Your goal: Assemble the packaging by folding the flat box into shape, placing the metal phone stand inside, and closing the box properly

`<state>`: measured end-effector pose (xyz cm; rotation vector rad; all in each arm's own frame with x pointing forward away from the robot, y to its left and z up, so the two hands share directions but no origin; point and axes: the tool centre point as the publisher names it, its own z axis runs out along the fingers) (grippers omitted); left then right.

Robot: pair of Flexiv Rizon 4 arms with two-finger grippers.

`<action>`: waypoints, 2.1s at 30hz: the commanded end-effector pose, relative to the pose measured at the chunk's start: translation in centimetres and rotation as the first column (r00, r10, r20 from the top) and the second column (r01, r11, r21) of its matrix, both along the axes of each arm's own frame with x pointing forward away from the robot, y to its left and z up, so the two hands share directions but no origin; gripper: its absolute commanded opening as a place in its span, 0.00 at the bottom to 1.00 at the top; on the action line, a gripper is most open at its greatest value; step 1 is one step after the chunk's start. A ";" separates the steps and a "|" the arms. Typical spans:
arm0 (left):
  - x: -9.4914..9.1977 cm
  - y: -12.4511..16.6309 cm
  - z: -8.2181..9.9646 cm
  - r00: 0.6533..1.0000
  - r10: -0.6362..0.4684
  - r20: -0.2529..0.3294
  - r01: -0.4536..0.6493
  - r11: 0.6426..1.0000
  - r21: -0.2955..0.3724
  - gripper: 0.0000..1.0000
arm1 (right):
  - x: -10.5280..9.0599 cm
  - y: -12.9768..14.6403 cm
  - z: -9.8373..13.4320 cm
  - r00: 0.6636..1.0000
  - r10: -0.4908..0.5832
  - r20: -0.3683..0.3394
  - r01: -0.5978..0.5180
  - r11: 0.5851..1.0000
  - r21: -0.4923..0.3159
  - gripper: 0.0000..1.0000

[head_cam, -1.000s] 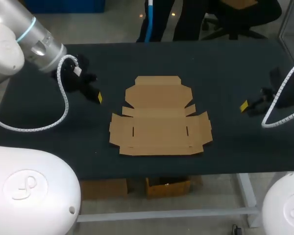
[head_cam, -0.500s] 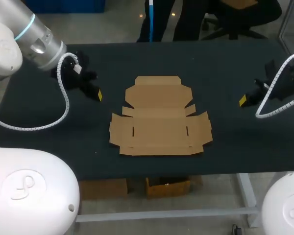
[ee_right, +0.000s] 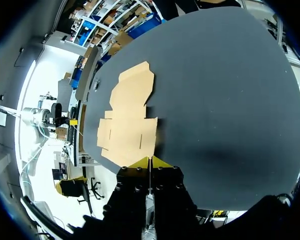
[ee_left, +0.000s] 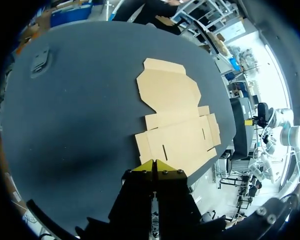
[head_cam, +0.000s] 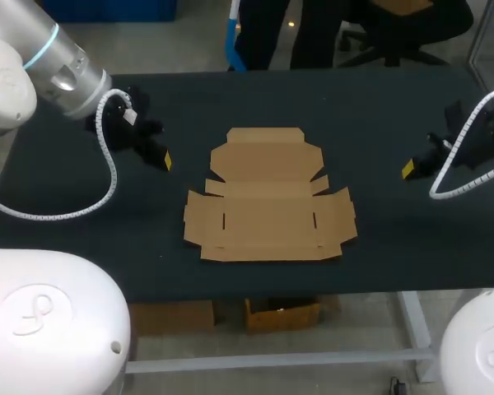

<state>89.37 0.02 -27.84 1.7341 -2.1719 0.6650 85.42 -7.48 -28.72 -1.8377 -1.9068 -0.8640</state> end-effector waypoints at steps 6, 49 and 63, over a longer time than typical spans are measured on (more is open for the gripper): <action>1.2 -1.3 -1.2 0.999 0.032 0.019 -0.032 0.999 0.022 0.00 | 0.8 2.2 -0.4 0.999 0.023 0.028 -0.022 0.999 -0.048 0.00; 4.9 -2.3 -7.4 0.994 0.107 0.031 -0.108 0.994 0.020 0.00 | 6.6 6.4 -5.9 0.996 0.092 -0.012 -0.092 0.996 -0.022 0.00; 5.5 -3.4 -8.9 0.993 0.106 0.058 -0.106 0.994 0.002 0.00 | 8.0 7.6 -7.1 0.994 0.110 -0.012 -0.110 0.994 -0.024 0.00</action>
